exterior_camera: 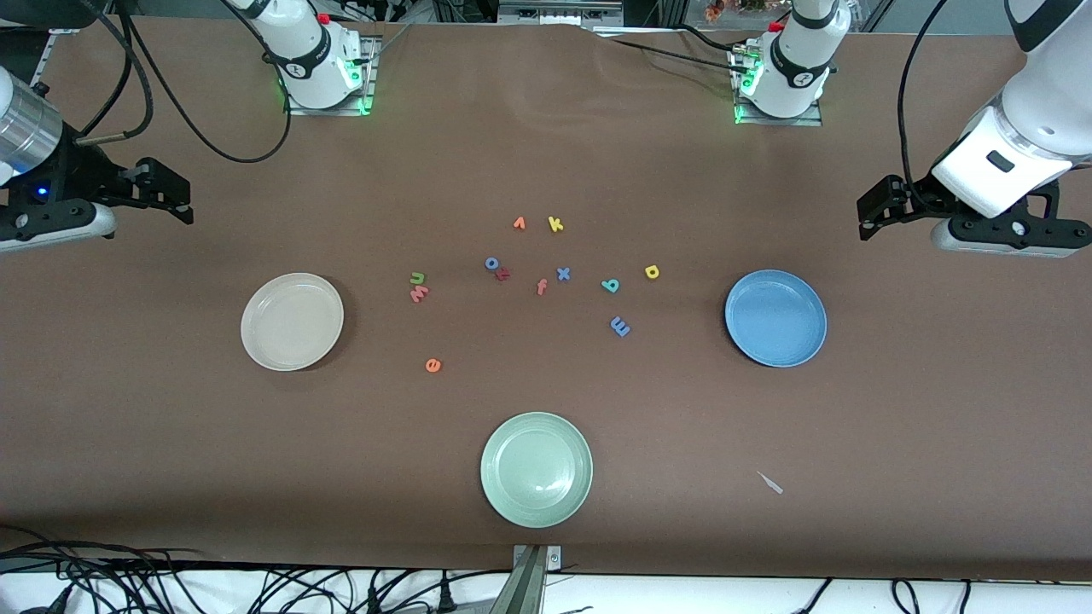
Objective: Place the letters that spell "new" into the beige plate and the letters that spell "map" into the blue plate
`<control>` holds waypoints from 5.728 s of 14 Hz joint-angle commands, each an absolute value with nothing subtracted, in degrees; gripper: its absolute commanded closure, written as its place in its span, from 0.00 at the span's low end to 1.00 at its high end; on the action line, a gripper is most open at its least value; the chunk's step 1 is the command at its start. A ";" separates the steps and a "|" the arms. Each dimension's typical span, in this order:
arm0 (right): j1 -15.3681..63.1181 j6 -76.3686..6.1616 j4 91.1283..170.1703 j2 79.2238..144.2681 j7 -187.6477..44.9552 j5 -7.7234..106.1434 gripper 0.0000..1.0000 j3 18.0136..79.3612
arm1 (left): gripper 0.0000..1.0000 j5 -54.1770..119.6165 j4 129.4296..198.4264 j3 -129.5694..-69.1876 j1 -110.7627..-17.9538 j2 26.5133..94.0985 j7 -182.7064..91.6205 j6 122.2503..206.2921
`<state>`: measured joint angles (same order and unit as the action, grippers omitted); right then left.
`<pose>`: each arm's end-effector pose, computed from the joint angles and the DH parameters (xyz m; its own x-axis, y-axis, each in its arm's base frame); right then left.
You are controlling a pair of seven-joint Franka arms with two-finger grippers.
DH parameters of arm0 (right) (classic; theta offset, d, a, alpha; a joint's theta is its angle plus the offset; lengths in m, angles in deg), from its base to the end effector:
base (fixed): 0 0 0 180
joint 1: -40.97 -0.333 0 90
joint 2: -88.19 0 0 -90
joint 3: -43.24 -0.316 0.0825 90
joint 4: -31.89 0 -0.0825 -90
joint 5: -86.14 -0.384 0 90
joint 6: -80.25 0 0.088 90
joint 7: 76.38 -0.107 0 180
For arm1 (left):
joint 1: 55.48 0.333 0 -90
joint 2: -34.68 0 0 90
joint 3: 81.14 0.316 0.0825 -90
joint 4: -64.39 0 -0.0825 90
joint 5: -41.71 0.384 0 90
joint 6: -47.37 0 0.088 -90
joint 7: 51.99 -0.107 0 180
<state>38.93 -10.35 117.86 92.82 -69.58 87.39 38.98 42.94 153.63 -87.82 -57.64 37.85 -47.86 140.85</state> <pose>0.5775 0.0596 0.6129 0.9740 0.2266 -0.0017 0.2266 -0.9739 0.0157 0.5706 -0.0847 0.6051 0.9963 -0.0831 0.0201 -0.0828 -0.9965 -0.0136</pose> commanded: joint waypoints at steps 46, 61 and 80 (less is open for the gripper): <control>39.04 -7.90 121.45 91.45 -70.75 85.88 0.00 39.81 | 0.00 43.91 152.46 -87.56 -56.80 35.74 -54.45 134.12; 39.04 -8.60 123.21 90.04 -70.93 85.88 0.00 39.46 | 0.00 43.91 152.46 -87.56 -56.80 35.74 -54.54 134.21; 38.86 -12.29 126.80 89.60 -74.44 85.79 0.00 36.91 | 0.00 44.34 152.37 -88.52 -58.12 36.88 -54.80 133.94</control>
<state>38.70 -9.98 123.36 91.50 -73.80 86.46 37.12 42.94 152.96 -87.80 -57.46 36.19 -53.61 134.85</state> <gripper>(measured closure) 0.000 0.000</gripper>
